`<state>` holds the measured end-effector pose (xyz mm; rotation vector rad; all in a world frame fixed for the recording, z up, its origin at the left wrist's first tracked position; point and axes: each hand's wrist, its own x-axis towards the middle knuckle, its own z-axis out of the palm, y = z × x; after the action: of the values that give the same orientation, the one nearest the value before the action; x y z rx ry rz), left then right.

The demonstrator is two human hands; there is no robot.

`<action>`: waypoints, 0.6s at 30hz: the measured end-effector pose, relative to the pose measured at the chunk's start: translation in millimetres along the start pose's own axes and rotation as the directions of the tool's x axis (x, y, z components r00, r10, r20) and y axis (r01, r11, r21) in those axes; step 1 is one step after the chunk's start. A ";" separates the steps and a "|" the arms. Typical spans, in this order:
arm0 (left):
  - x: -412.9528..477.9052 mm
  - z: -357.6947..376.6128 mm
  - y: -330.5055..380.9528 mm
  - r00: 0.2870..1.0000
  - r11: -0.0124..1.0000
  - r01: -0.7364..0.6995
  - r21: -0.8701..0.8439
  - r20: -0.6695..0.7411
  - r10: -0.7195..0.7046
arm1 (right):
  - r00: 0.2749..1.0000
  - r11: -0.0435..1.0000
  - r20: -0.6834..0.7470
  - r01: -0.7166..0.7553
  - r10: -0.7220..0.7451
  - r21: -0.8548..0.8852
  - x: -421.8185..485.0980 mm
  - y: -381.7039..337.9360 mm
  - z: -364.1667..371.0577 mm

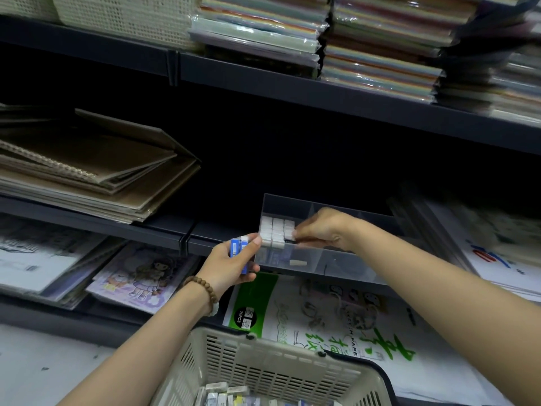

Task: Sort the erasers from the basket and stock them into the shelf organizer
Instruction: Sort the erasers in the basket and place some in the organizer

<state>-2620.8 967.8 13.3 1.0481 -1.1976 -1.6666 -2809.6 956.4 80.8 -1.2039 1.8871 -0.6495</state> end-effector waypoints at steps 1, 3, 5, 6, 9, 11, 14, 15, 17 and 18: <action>-0.7 -1.0 1.5 1.000 1.000 -0.003 -0.003 -0.004 0.003 | 0.999 0.999 -0.016 0.028 -0.029 -0.023 -3.2 0.1 -1.7; -2.8 -3.5 5.5 1.000 1.000 -0.026 -0.013 -0.014 0.025 | 0.989 0.988 -0.076 0.120 -0.127 -0.093 -10.5 2.0 -6.2; -6.9 -4.7 10.7 0.998 0.998 -0.055 -0.030 -0.024 0.054 | 0.957 0.957 -0.109 0.252 -0.269 -0.147 -24.6 5.2 -9.1; -10.0 -4.7 13.4 0.998 0.997 -0.058 -0.044 -0.021 0.057 | 0.933 0.932 -0.101 0.329 -0.346 -0.152 -34.0 8.0 -9.0; -22.7 -1.9 19.3 0.998 0.994 0.006 -0.106 0.063 0.001 | 0.852 0.852 -0.036 0.521 -0.523 -0.056 -63.5 22.5 -1.9; -34.5 2.8 20.4 0.976 0.994 0.095 -0.057 0.202 -0.081 | 0.821 0.821 0.008 0.570 -0.570 -0.002 -79.7 37.7 6.8; -51.3 15.0 15.4 0.881 0.976 0.142 0.163 0.429 -0.199 | 0.837 0.844 0.119 0.522 -0.534 0.121 -97.2 58.3 22.2; -55.3 19.4 13.2 0.846 0.967 0.135 0.217 0.482 -0.227 | 0.838 0.847 0.143 0.502 -0.526 0.172 -100.4 64.1 26.2; -61.1 26.4 9.0 0.787 0.956 0.130 0.264 0.558 -0.262 | 0.837 0.835 0.132 0.491 -0.531 0.249 -105.2 73.8 30.6; -62.9 28.7 7.4 0.771 0.953 0.132 0.273 0.577 -0.272 | 0.836 0.826 0.112 0.494 -0.537 0.270 -106.7 77.6 31.8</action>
<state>-2626.1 1033.1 36.5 0.7985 -1.7672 -2.1826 -2796.9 1085.6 41.1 -1.5753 1.2810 -0.9805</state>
